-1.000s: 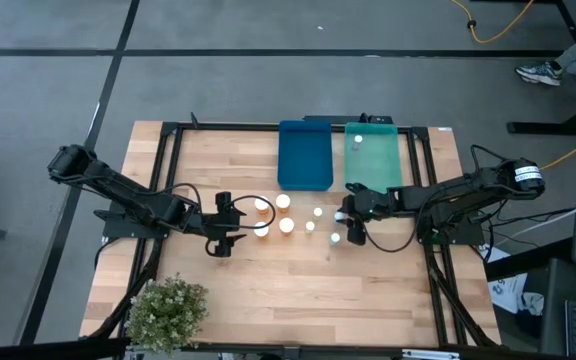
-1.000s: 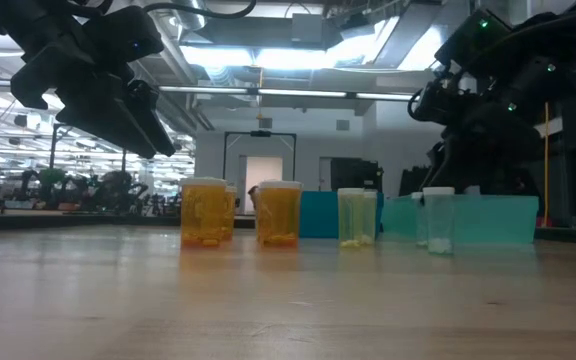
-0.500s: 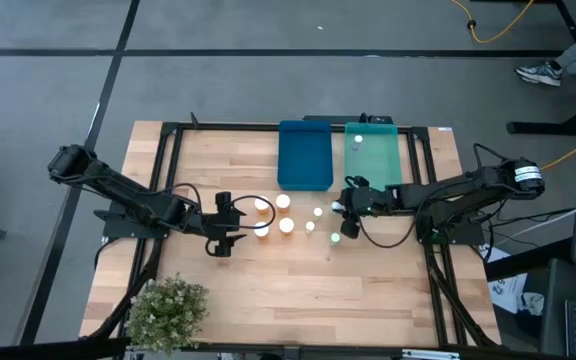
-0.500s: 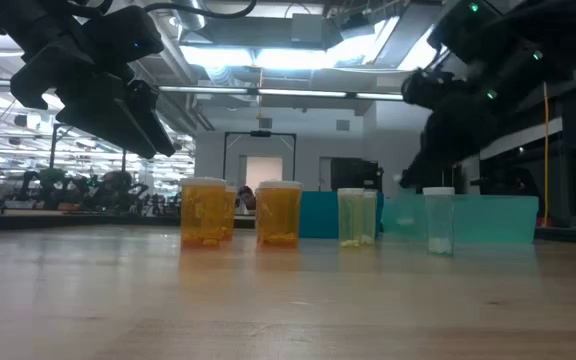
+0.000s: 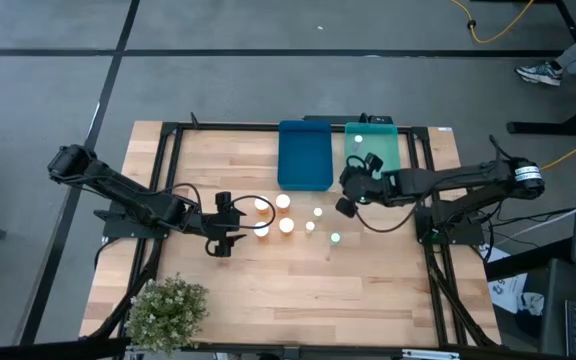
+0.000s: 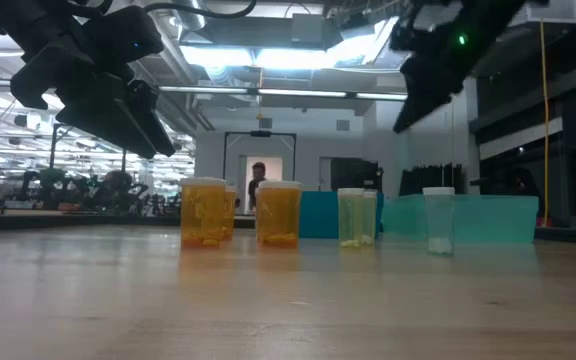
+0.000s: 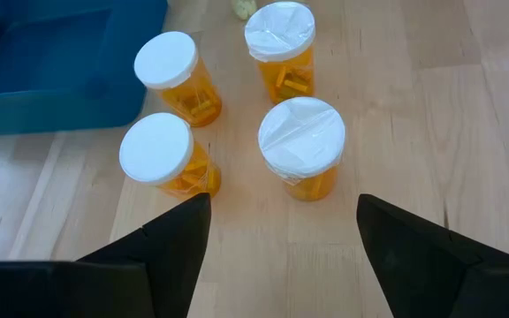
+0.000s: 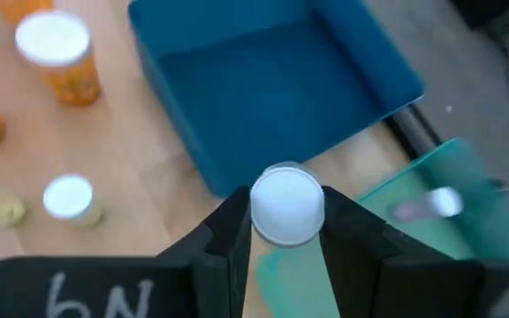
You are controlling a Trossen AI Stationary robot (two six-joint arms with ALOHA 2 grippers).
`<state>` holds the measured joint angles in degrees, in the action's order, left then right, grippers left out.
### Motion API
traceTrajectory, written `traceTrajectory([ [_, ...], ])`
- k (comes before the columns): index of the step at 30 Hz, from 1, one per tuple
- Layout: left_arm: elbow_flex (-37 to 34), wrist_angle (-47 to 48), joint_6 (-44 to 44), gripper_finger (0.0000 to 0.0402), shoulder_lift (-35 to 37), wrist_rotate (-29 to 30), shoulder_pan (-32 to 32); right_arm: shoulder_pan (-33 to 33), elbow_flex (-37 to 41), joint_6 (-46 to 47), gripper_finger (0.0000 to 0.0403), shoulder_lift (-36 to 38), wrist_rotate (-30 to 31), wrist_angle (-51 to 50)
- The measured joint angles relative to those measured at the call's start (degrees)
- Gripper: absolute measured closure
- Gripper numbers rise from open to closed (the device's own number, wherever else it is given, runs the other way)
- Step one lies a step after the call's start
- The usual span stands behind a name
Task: Pick and place medicine bottles into bin by pill shape (circle, oval)
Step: Put the blue pill bottle into the green transparent bin
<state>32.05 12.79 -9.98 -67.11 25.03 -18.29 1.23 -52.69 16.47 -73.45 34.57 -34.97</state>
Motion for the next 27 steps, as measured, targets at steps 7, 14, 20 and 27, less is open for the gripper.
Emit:
traceTrajectory([
  [7, 0.00, -0.01, -0.35, 0.0124, 0.00, 1.08, -0.01, -2.92, -9.82, 0.00, 0.0290, 0.00, 1.83, -8.76],
  [14, 0.00, -1.85, -4.13, 0.0124, 0.00, 10.23, 1.18, -10.34, -16.69, 1.09, 0.0290, 0.00, 1.69, -17.96],
  [20, 0.00, -3.49, -6.50, 0.0124, 0.00, 9.09, 5.09, -22.17, -17.04, 0.87, 0.0290, 0.02, -7.68, -19.72],
  [27, 0.00, -3.49, -9.43, 0.0124, 0.00, 6.94, 7.50, -33.01, -11.11, -0.96, 0.0290, -0.28, -14.84, -14.09],
])
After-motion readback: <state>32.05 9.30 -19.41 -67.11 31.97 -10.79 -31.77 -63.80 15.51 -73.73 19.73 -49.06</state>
